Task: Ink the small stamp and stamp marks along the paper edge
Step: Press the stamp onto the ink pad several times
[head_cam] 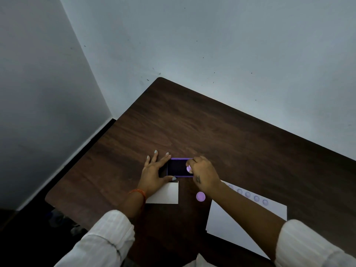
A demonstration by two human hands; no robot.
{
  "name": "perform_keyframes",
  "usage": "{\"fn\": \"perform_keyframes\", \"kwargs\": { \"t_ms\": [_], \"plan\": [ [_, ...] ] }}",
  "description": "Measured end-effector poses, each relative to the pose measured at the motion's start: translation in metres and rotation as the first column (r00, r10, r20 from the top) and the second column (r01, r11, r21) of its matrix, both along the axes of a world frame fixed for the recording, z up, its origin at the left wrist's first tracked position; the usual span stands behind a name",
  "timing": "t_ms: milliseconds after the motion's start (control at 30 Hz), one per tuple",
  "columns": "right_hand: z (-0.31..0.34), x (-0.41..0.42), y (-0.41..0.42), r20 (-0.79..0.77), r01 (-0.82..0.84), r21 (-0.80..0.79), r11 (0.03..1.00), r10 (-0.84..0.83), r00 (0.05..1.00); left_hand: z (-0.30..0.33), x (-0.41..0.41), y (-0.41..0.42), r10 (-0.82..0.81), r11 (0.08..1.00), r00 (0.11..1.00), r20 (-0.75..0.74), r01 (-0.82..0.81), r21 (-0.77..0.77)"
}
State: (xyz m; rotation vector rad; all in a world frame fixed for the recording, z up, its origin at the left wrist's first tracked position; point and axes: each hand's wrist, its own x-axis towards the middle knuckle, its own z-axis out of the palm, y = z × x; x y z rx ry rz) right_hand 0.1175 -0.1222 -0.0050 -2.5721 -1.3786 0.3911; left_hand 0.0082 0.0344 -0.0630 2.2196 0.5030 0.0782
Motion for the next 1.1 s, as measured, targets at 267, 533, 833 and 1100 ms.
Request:
{"fn": "perform_keyframes", "kwargs": {
  "t_ms": [267, 533, 833, 1100],
  "plan": [
    [0.006, 0.014, -0.002, -0.037, -0.157, 0.032, 0.987, 0.158, 0.987, 0.001, 0.0, 0.001, -0.013, 1.0, 1.0, 0.005, 0.013, 0.007],
    [0.028, 0.024, 0.018, -0.232, 0.007, -0.038, 0.999, -0.016, 0.973, 0.005, -0.001, 0.0, 0.01, 1.0, 1.0, -0.01, -0.01, -0.02],
    [0.013, 0.007, 0.021, -0.001, 0.004, -0.06, 0.998, -0.004, 1.0, 0.006, -0.001, -0.001, 0.018, 1.0, 1.0, 0.01, -0.018, -0.023],
    [0.019, 0.03, 0.022, -0.005, -0.244, -0.147, 0.959, 0.246, 0.969, 0.006, 0.0, 0.0, -0.015, 1.0, 0.999, 0.045, 0.015, -0.001]
  ]
}}
